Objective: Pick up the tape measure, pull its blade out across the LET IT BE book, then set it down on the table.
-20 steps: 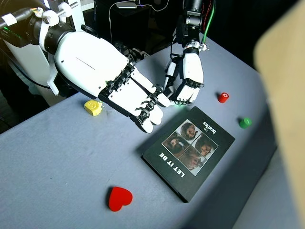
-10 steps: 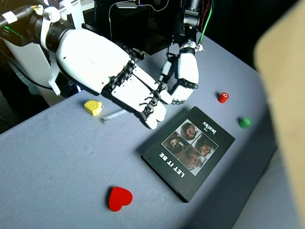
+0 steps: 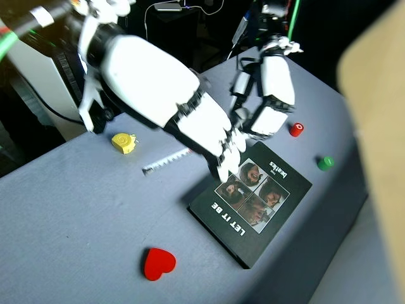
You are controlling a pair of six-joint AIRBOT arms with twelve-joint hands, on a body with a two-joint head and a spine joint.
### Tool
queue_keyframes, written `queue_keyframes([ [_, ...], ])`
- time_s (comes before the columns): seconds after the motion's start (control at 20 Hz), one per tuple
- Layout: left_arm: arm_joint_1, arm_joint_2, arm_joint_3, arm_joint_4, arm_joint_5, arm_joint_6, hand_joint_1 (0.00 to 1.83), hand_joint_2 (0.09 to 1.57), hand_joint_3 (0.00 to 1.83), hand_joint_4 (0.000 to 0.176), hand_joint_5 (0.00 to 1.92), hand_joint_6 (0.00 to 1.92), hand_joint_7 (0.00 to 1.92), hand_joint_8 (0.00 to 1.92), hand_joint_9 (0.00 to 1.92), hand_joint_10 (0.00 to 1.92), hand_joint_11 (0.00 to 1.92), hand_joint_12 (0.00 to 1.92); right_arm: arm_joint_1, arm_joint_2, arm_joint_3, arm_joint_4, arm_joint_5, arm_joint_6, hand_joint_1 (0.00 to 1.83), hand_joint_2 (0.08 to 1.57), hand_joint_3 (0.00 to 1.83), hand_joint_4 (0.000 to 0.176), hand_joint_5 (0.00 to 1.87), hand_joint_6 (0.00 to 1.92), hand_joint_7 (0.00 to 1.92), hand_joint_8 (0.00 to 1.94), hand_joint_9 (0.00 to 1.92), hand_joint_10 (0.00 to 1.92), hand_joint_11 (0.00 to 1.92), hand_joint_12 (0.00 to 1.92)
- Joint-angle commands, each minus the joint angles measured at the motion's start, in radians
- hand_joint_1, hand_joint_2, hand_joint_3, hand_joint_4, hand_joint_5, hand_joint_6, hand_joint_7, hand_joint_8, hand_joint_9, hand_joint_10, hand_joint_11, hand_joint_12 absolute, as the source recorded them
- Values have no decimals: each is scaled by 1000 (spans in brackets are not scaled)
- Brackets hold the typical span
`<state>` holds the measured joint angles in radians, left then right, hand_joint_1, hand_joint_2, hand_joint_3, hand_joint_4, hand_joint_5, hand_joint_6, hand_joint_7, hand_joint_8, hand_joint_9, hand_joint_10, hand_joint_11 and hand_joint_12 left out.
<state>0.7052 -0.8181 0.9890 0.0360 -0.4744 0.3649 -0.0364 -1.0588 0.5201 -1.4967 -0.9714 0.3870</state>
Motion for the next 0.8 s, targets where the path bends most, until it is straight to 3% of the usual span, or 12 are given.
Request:
queue_keyframes([
  [0.0,-24,9,7,1,-67,-17,1380,1094,0,0,998,847,1018,847,952,1236,837,1166,22,-14,9,-100,-7,-9,817,1070,2,0,341,10,362,7,270,3,0,868],
  [0.15,-113,7,58,38,43,-23,1380,1094,0,0,999,847,1019,847,948,1239,837,1167,39,-87,85,-92,-54,-13,868,1079,1,0,409,9,455,8,358,14,41,912],
  [0.45,-224,16,103,45,203,-24,1381,1090,0,0,1006,831,1038,828,949,1234,842,1170,91,-138,178,97,6,-84,974,1088,4,0,515,10,564,11,507,24,167,931],
  [0.65,-267,19,109,12,243,-21,1382,1090,0,0,1003,832,1039,829,949,1234,843,1170,116,-165,223,138,30,-85,996,1097,2,0,574,10,634,10,567,23,218,929],
  [0.75,-269,21,108,-60,234,11,1381,1095,1,0,980,859,1024,850,953,1236,849,1163,114,-186,256,138,37,-84,1011,1105,0,0,662,13,718,9,660,26,300,935],
])
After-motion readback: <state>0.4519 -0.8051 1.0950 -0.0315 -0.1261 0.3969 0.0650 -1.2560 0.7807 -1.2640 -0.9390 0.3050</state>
